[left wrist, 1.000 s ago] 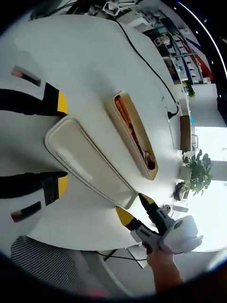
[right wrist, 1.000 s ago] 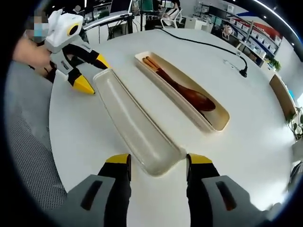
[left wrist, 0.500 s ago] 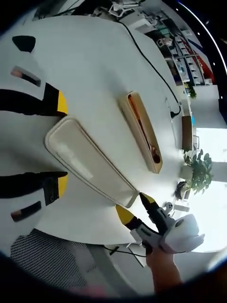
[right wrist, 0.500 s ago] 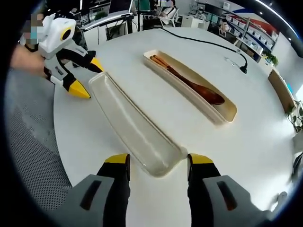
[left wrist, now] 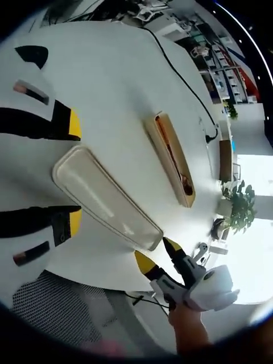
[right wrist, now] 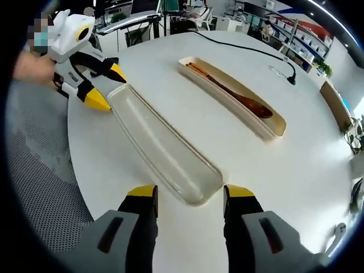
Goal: Arrange the utensils inside the cutlery case until each visible utensil rests in its matching compartment.
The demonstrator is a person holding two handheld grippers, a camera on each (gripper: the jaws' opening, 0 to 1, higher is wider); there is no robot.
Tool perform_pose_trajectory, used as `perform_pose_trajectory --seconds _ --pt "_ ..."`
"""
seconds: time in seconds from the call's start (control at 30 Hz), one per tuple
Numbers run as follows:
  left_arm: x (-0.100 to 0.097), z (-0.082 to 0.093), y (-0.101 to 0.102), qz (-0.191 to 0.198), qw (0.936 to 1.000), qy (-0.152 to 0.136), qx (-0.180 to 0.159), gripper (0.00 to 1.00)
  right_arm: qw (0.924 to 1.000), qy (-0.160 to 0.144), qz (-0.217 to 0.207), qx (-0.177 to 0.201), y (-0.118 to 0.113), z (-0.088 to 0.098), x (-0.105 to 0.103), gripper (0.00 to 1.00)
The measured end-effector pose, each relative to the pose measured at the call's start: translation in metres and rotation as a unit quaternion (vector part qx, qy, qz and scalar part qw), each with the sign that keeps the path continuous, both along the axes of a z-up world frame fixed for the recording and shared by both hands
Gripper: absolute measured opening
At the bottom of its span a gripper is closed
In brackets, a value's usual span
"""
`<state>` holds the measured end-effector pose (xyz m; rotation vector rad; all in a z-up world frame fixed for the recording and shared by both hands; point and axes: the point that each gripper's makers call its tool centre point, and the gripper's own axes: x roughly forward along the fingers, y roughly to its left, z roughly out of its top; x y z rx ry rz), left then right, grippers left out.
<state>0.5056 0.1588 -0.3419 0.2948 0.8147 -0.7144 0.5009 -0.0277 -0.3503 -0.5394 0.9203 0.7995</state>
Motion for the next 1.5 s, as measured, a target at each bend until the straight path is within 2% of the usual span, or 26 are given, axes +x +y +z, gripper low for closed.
perform_pose_trajectory --seconds 0.1,0.17,0.23,0.33,0.4,0.43,0.47,0.53,0.6,0.63,0.67,0.77,0.83,0.9,0.97,1.03,1.07,1.1,1.17,1.23,1.33,1.4,1.5 --pt "0.002 0.005 -0.001 0.001 0.9998 -0.002 -0.019 0.63 0.999 -0.018 0.036 -0.019 -0.001 0.008 0.002 0.48" --pt "-0.002 0.004 -0.001 -0.013 0.9997 0.007 -0.02 0.63 0.9974 -0.029 0.056 -0.034 -0.004 0.012 0.003 0.48" --pt "-0.006 0.006 -0.001 -0.027 0.9995 0.005 -0.015 0.63 0.9977 -0.027 0.054 -0.031 -0.005 0.015 0.002 0.47" --pt "-0.01 0.005 0.002 -0.04 0.9992 0.006 0.0 0.6 0.9993 -0.029 0.023 -0.01 -0.007 0.017 0.004 0.44" --pt "-0.01 0.007 0.005 -0.036 0.9994 -0.003 0.002 0.59 0.999 -0.031 0.029 -0.014 -0.006 0.014 0.001 0.41" --pt "-0.009 0.007 0.003 -0.03 0.9994 0.003 -0.014 0.6 0.9985 -0.032 0.036 -0.024 -0.007 0.012 0.0 0.42" --pt "-0.009 0.006 0.003 -0.03 0.9995 0.004 -0.013 0.6 0.9985 -0.031 0.038 -0.026 -0.006 0.011 -0.001 0.43" --pt "-0.006 0.002 0.006 -0.036 0.9993 -0.008 0.009 0.6 0.9985 -0.029 0.04 -0.021 -0.003 0.013 -0.002 0.48" --pt "-0.004 0.001 0.009 -0.023 0.9997 -0.009 0.009 0.61 0.9987 -0.032 0.041 -0.001 0.004 0.017 -0.003 0.6" --pt "-0.004 0.002 0.01 0.014 0.9996 0.006 -0.023 0.61 0.9984 -0.036 0.043 0.004 0.008 0.021 -0.003 0.6" --pt "-0.004 0.002 0.008 0.017 0.9992 0.013 -0.035 0.61 0.998 -0.041 0.048 0.003 0.01 0.022 -0.003 0.57" --pt "0.003 0.008 0.007 -0.006 0.9999 -0.001 -0.016 0.62 0.9963 -0.048 0.066 -0.024 0.007 0.02 -0.001 0.51" --pt "0.008 0.019 -0.006 -0.022 0.9986 -0.008 -0.047 0.64 0.9943 -0.049 0.081 -0.049 0.003 0.018 0.0 0.48" --pt "0.01 0.022 -0.009 -0.032 0.9987 -0.007 -0.038 0.66 0.9949 -0.048 0.078 -0.043 0.003 0.018 0.001 0.47" --pt "0.012 0.026 -0.01 -0.051 0.9982 -0.026 -0.02 0.66 0.9947 -0.046 0.081 -0.045 0.003 0.016 0.003 0.5" --pt "0.008 0.028 -0.015 -0.066 0.997 -0.019 -0.036 0.66 0.9919 -0.034 0.111 -0.053 0.003 0.012 0.001 0.53" --pt "0.004 0.027 -0.014 -0.074 0.9966 -0.011 -0.033 0.67 0.989 -0.031 0.131 -0.062 0.002 0.012 0.0 0.57" --pt "0.004 0.028 -0.011 -0.083 0.9961 -0.015 -0.025 0.67 0.9866 -0.033 0.143 -0.071 0.0 0.015 0.003 0.57" --pt "0.002 0.028 -0.006 -0.092 0.9954 -0.021 -0.012 0.67 0.988 -0.03 0.139 -0.062 -0.001 0.02 0.007 0.53" --pt "0.0 0.027 -0.005 -0.092 0.9955 -0.022 -0.011 0.67 0.9906 -0.014 0.13 -0.042 0.0 0.023 0.005 0.48" --pt "-0.007 0.017 -0.004 -0.103 0.9946 -0.005 -0.005 0.67 0.9933 -0.016 0.103 -0.051 -0.012 0.018 0.009 0.46" --pt "-0.008 0.016 -0.001 -0.105 0.9945 -0.007 0.004 0.67 0.9945 -0.024 0.091 -0.045 -0.012 0.019 0.009 0.43" --pt "-0.008 0.021 0.0 -0.095 0.9954 -0.011 -0.009 0.67 0.9951 -0.023 0.087 -0.042 -0.01 0.018 0.005 0.43"
